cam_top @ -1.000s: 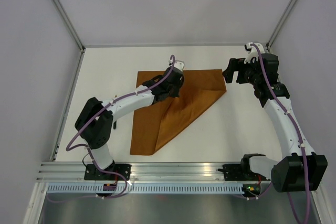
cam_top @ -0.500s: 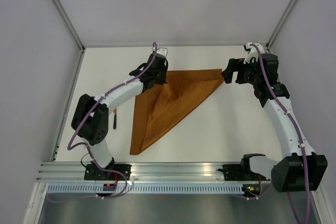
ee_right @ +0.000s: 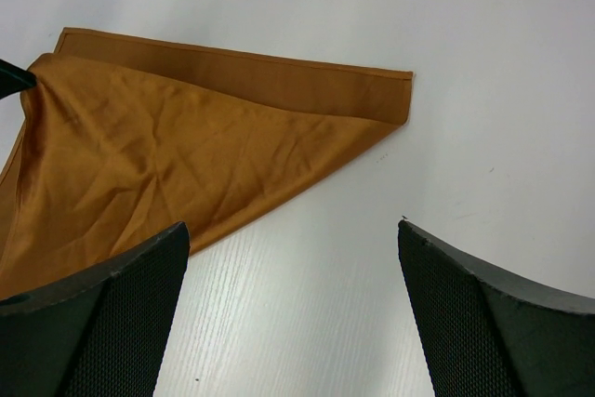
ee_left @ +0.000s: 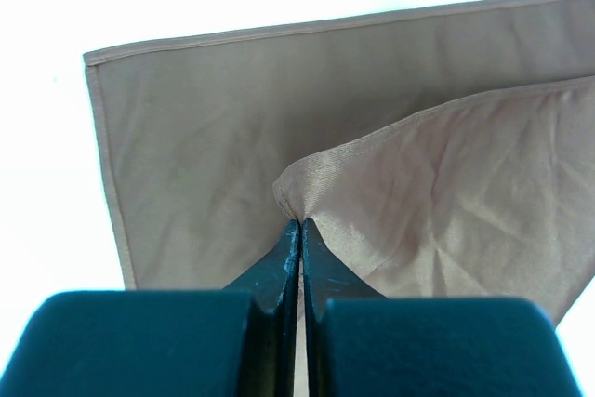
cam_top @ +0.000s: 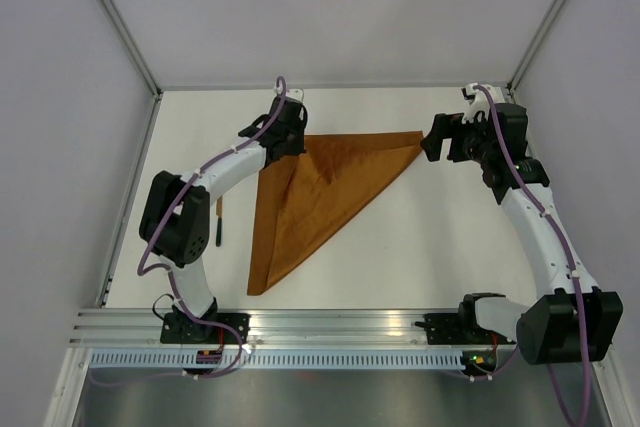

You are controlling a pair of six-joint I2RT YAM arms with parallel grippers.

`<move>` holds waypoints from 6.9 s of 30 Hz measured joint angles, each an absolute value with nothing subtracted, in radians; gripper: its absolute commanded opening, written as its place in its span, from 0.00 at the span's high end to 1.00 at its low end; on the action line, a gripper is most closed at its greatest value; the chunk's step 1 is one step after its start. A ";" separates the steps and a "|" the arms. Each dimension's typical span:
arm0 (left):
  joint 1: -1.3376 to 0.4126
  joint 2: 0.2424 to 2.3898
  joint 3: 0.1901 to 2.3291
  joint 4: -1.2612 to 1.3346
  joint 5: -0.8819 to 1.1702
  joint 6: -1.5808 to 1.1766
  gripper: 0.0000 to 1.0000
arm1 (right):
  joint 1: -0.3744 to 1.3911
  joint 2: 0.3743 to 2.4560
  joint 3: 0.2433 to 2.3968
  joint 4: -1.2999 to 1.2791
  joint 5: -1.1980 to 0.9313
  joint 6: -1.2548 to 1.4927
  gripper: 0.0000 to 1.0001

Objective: Fold the napkin, place the utensils inside, and roll it up
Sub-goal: Fold the napkin, then grab a utensil with the left arm, then place the utensil onto the napkin

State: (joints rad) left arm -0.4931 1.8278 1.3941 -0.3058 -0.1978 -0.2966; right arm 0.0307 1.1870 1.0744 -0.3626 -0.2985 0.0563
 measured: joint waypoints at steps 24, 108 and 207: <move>-0.402 1.839 1.447 -0.329 -0.180 -0.279 0.98 | 0.036 1.195 1.073 -0.367 -0.299 0.056 0.02; -0.300 1.978 1.528 -0.360 -0.186 -0.241 0.36 | 0.038 1.211 1.073 -0.368 -0.294 0.048 0.02; -0.573 1.898 1.444 -0.426 0.169 0.039 0.98 | 0.075 1.306 1.084 -0.466 -0.359 0.011 0.02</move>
